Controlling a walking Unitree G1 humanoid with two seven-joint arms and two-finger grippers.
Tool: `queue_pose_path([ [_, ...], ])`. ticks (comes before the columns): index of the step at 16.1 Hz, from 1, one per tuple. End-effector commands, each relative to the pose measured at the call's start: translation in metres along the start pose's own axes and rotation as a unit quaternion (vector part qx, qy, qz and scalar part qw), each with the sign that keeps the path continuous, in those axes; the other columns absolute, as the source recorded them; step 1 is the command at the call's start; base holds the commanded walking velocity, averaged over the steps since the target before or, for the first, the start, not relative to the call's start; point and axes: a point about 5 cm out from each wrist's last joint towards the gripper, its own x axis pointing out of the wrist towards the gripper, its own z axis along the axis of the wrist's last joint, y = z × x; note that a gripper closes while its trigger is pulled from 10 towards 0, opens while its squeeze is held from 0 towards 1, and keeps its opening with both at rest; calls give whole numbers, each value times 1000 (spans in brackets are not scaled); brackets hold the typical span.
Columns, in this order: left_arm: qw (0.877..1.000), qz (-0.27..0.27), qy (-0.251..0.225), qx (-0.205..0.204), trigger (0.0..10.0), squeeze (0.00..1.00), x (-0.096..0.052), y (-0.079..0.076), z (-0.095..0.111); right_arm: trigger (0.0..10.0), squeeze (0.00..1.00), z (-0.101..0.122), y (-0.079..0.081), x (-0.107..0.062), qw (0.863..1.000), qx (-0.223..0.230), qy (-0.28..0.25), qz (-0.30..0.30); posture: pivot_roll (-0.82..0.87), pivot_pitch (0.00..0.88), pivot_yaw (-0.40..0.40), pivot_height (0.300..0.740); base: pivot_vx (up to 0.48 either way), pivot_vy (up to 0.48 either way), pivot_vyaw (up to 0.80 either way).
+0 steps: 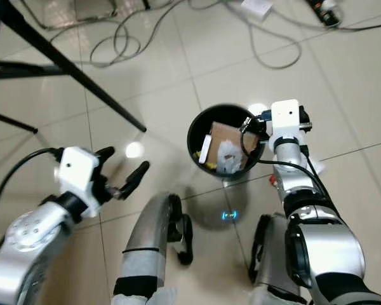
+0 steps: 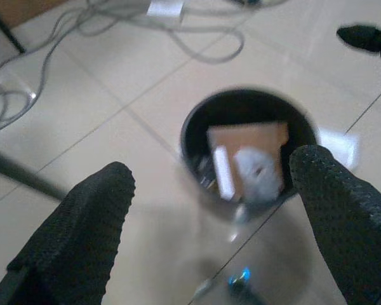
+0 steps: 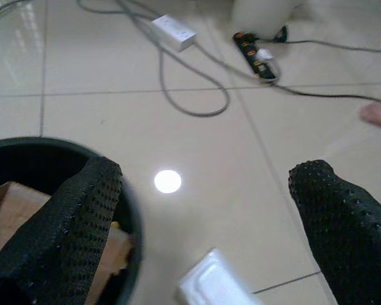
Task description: Picking trash to rubbish bin
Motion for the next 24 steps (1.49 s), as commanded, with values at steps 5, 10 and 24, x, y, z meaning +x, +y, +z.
queue_pose_path([
  [5, 1000, -10, -14, -17, 10000, 0, 19, -8, -8, 10000, 0, 1, -18, -1, 1000, 8, -17, -8, 139, 246, 113, 729, 0, 0, 0],
  [10, 998, -11, -45, -39, 10000, 0, 45, -14, -6, 10000, 0, 18, -31, 2, 998, 3, -61, -4, 66, 175, 88, 740, 0, 0, 0],
  [24, 994, -34, -86, -64, 10000, 0, 77, -29, -8, 10000, 0, 49, -19, -39, 986, 5, -149, 72, -59, 71, 77, 740, 0, 0, 0],
])
